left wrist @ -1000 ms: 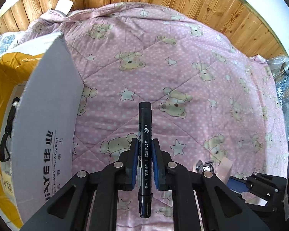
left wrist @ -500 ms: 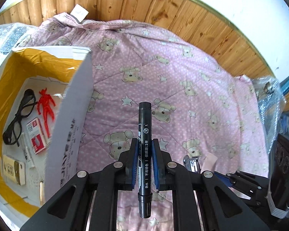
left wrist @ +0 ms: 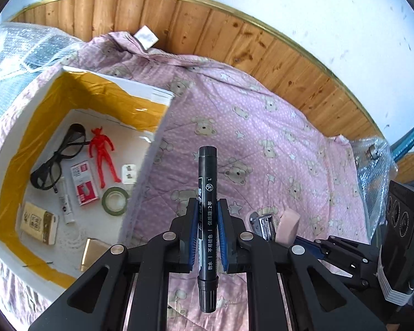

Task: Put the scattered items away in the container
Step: 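Carry the marker with left tool while right tool carries the stapler to the box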

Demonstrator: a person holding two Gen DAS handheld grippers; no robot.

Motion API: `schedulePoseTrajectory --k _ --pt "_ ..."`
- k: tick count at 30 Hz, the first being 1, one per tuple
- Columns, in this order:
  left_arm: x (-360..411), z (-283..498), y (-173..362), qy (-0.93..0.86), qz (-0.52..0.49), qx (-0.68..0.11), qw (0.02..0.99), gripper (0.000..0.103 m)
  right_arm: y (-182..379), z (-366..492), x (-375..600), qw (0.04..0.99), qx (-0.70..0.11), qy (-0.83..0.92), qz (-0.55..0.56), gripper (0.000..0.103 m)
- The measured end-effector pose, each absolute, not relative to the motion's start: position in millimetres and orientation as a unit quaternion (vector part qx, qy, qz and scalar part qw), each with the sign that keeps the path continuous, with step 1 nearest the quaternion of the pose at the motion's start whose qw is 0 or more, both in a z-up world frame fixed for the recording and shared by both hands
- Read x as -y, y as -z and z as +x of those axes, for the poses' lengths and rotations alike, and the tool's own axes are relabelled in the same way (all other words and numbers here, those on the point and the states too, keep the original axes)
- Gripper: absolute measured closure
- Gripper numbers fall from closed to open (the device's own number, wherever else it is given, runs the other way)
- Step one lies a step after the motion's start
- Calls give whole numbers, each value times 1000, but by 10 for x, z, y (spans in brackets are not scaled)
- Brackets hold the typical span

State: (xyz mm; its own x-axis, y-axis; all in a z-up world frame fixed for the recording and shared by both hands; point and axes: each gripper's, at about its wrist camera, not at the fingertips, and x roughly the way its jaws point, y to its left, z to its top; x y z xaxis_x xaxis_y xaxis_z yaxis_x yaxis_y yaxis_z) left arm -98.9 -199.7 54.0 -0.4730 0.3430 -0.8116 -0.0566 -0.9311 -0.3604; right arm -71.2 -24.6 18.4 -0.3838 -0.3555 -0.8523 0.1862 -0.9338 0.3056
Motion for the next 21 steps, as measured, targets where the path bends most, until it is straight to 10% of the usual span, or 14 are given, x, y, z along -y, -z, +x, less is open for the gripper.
schedulePoseTrajectory --k 21 --pt "3102 -738 -784 -861 -455 224 35 89 -540 -984 1184 241 15 827 508 79"
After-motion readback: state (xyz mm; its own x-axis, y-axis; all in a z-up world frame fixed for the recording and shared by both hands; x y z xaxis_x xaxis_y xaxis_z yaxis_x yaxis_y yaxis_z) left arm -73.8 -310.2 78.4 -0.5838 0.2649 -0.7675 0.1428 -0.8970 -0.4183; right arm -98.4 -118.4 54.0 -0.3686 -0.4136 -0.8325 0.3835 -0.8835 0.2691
